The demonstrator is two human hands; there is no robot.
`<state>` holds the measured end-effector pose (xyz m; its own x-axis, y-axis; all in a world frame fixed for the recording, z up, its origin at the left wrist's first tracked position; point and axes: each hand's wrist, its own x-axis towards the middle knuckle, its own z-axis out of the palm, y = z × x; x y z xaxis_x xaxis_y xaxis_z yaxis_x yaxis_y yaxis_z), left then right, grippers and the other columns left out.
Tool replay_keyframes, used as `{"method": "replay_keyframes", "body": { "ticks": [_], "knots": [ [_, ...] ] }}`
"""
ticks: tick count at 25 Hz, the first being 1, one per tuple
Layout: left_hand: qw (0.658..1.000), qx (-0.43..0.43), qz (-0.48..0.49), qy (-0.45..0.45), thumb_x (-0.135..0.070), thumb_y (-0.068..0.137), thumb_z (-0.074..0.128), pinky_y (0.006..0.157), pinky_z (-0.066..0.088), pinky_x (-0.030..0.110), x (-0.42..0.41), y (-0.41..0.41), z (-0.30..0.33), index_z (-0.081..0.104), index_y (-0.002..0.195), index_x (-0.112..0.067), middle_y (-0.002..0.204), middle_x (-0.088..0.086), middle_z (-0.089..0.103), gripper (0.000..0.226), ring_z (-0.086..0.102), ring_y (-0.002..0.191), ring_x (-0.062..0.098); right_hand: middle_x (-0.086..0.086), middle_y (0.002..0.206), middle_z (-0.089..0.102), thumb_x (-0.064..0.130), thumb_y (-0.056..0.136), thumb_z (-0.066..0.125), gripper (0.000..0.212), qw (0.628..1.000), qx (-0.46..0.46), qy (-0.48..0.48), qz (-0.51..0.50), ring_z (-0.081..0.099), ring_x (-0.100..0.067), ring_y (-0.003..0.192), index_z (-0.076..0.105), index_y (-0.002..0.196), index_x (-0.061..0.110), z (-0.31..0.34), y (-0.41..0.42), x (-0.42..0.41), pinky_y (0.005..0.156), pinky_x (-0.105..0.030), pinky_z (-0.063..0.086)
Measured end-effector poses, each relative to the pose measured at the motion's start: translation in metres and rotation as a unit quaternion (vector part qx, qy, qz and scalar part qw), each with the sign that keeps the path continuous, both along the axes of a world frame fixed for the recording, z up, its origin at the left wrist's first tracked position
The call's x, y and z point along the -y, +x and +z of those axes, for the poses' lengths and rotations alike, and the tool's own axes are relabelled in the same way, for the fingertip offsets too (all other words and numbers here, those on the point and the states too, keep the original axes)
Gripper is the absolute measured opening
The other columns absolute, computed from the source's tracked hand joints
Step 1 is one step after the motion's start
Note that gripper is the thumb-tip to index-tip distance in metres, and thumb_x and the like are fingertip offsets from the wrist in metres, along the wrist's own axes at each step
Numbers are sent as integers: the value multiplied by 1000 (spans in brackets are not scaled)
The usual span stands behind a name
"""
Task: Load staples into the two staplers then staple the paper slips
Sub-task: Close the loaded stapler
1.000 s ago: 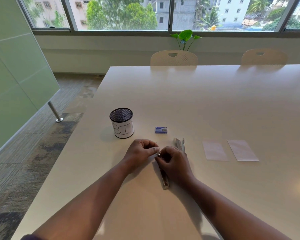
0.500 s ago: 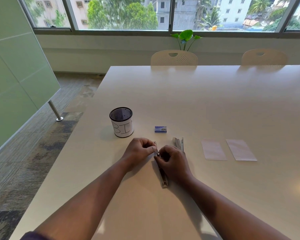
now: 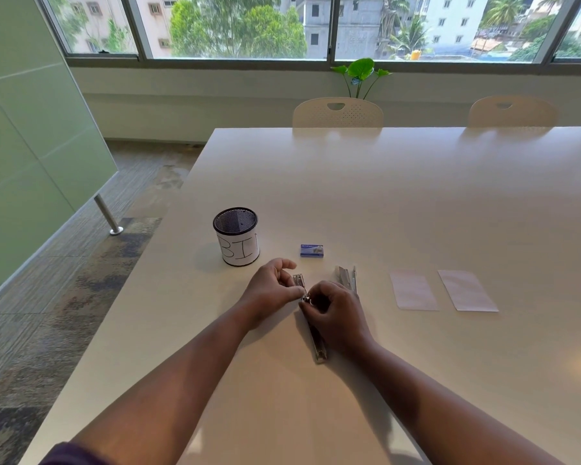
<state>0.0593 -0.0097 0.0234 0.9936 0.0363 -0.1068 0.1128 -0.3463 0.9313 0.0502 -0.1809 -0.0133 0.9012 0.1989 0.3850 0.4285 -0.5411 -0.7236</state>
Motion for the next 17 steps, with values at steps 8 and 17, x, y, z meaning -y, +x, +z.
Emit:
{"method": "replay_keyframes", "body": {
  "ticks": [8, 17],
  "knots": [
    [993, -90, 24, 68, -7, 79, 71, 67, 48, 27, 12, 17, 10, 68, 103, -15, 84, 0, 64, 25, 58, 75, 16, 9, 71, 61, 28, 79, 75, 13, 1000, -4, -12, -5, 54, -6, 69, 63, 75, 26, -1, 1, 0, 60, -12, 38],
    [990, -117, 64, 49, -2, 79, 69, 58, 49, 29, 8, 29, 14, 72, 81, -10, 69, 7, 67, 9, 57, 56, 18, 9, 75, 62, 28, 82, 74, 18, 1000, -18, 10, 10, 56, -10, 70, 57, 89, 28, 2, -2, -1, 65, -28, 47]
  ]
}}
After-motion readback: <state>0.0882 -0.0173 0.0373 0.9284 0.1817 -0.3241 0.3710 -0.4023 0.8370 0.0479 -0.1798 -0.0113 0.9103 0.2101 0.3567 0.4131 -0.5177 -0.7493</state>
